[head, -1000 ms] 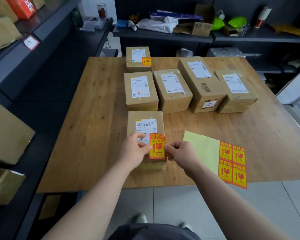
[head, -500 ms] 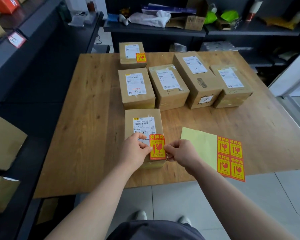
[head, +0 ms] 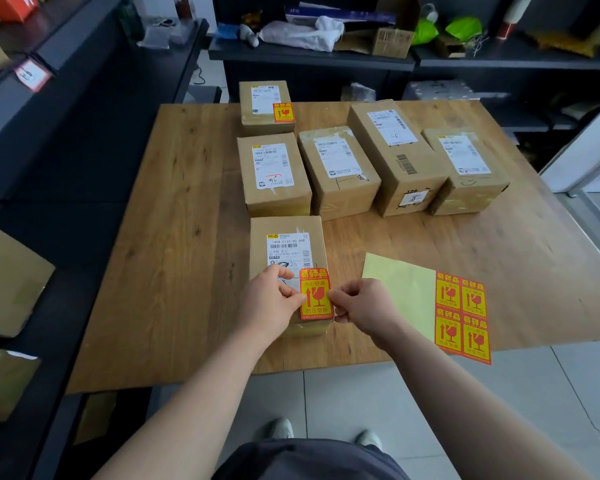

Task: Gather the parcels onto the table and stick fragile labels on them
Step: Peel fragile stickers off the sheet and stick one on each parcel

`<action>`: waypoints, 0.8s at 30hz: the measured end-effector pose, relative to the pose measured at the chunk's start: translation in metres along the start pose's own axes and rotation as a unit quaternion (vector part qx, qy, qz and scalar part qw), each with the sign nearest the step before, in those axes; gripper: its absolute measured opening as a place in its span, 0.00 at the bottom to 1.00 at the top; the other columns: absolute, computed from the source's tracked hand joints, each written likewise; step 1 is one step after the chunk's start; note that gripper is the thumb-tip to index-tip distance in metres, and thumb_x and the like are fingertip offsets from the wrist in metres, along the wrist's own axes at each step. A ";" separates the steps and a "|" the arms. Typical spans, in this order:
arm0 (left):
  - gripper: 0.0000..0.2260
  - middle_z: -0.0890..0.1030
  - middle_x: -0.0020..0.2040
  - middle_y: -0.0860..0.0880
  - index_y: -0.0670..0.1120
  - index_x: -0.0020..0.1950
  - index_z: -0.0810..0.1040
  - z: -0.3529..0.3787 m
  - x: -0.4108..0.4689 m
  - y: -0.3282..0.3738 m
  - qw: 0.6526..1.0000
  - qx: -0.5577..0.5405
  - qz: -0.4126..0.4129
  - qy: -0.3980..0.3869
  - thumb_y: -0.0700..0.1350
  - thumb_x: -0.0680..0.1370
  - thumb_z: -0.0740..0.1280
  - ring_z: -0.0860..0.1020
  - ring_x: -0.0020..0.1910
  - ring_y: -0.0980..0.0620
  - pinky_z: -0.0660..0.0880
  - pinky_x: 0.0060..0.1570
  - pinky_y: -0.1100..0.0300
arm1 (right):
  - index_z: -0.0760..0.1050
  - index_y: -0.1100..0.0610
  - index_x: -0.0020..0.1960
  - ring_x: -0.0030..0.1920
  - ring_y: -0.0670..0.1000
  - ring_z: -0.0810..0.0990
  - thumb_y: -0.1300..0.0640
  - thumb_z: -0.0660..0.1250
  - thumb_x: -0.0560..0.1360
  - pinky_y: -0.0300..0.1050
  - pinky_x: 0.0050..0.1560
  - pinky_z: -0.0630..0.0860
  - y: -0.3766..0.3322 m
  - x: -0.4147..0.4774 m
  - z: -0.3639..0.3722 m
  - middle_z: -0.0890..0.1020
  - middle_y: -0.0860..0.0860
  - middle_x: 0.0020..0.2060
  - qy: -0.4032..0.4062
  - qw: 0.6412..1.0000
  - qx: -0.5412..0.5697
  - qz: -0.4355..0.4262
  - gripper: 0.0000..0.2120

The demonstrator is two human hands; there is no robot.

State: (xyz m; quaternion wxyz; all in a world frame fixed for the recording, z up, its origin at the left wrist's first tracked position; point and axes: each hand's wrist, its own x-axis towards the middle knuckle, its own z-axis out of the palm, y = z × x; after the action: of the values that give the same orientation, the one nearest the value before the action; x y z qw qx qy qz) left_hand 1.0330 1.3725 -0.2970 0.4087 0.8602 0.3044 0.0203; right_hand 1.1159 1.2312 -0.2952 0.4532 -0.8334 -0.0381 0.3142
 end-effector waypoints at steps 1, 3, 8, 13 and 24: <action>0.14 0.79 0.37 0.58 0.51 0.54 0.73 0.000 0.000 0.000 1.000 0.000 0.001 0.003 0.47 0.73 0.73 0.78 0.39 0.58 0.71 0.35 0.66 | 0.78 0.59 0.40 0.32 0.45 0.80 0.56 0.67 0.77 0.35 0.31 0.76 0.000 0.000 0.000 0.82 0.52 0.34 0.002 1.000 0.003 -0.003 0.09; 0.14 0.79 0.38 0.58 0.52 0.54 0.72 0.001 -0.001 0.001 1.000 0.003 0.001 0.010 0.48 0.73 0.73 0.77 0.37 0.59 0.68 0.33 0.68 | 0.78 0.60 0.40 0.31 0.46 0.80 0.57 0.68 0.76 0.37 0.33 0.78 0.001 -0.001 0.000 0.81 0.52 0.32 0.005 1.000 0.011 -0.008 0.09; 0.15 0.80 0.38 0.58 0.52 0.53 0.71 0.003 -0.002 0.002 1.000 0.017 0.001 0.025 0.48 0.72 0.74 0.78 0.38 0.57 0.68 0.32 0.69 | 0.79 0.62 0.42 0.31 0.47 0.80 0.57 0.69 0.76 0.46 0.40 0.83 0.004 -0.001 0.002 0.83 0.53 0.33 0.023 1.000 0.003 -0.016 0.08; 0.16 0.81 0.42 0.55 0.52 0.52 0.70 0.004 -0.002 0.002 0.999 0.023 0.006 0.026 0.48 0.72 0.74 0.78 0.40 0.56 0.70 0.33 0.68 | 0.79 0.61 0.41 0.31 0.47 0.82 0.56 0.69 0.75 0.48 0.41 0.83 0.007 0.002 0.004 0.83 0.51 0.33 0.036 0.998 -0.028 -0.031 0.08; 0.11 0.75 0.59 0.52 0.51 0.58 0.77 0.009 -0.007 -0.013 0.986 0.102 0.132 0.013 0.48 0.76 0.69 0.76 0.58 0.51 0.79 0.46 0.61 | 0.75 0.54 0.43 0.36 0.46 0.78 0.55 0.70 0.74 0.43 0.38 0.78 0.015 0.002 0.008 0.79 0.47 0.36 0.103 0.976 -0.135 -0.139 0.05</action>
State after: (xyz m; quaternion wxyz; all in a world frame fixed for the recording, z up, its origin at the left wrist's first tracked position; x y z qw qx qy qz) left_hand 1.0235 1.3692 -0.3112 0.3085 0.9297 0.1941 0.0537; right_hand 1.1095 1.2293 -0.3111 0.3770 -0.9014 -0.1491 0.1524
